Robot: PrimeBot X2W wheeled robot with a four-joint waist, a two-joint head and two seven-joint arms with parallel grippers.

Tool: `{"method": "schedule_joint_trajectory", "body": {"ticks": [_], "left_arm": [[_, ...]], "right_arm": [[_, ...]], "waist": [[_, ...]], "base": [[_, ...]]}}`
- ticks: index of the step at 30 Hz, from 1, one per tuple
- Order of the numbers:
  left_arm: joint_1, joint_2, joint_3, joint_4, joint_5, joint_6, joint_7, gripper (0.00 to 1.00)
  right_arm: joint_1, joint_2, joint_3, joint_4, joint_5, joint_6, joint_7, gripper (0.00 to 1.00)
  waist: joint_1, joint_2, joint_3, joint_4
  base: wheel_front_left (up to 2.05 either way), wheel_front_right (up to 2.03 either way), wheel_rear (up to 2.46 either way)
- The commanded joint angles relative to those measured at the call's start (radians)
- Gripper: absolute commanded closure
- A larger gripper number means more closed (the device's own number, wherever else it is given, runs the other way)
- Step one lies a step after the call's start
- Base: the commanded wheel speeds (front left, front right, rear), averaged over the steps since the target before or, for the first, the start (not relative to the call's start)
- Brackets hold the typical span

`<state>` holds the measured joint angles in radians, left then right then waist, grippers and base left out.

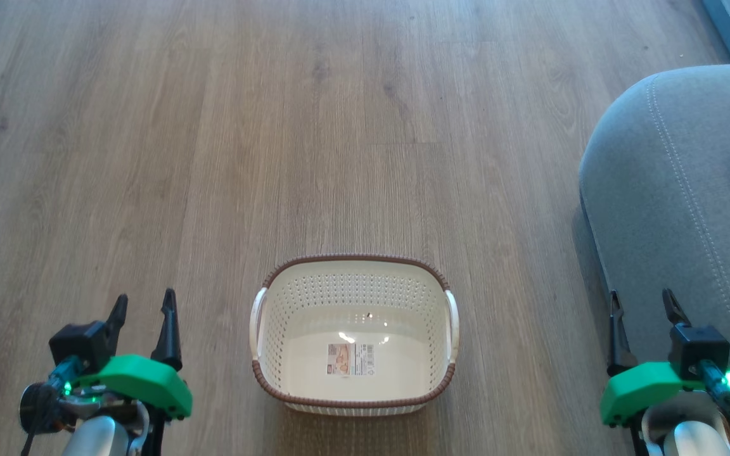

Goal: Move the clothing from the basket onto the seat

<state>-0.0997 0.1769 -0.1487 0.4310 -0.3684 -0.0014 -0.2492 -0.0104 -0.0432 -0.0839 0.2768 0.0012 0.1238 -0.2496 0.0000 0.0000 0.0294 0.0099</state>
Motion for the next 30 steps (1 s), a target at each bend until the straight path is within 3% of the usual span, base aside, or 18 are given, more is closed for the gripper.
{"method": "schedule_joint_trajectory", "body": {"ticks": [1,30], "left_arm": [[-0.041,0.008,0.042,-0.025,0.009,-0.008,-0.013,0.00],[-0.041,-0.011,0.075,0.001,0.049,-0.039,-0.013,0.00]], "right_arm": [[-0.024,-0.007,0.022,-0.025,0.009,0.007,-0.012,0.00],[-0.019,-0.007,0.022,-0.021,0.020,0.007,-0.012,0.00]], "waist": [[0.0000,0.0000,0.000,-0.001],[0.0000,0.0000,-0.023,-0.020]], "base": [[0.00,0.00,0.00],[0.00,0.00,0.00]]}}
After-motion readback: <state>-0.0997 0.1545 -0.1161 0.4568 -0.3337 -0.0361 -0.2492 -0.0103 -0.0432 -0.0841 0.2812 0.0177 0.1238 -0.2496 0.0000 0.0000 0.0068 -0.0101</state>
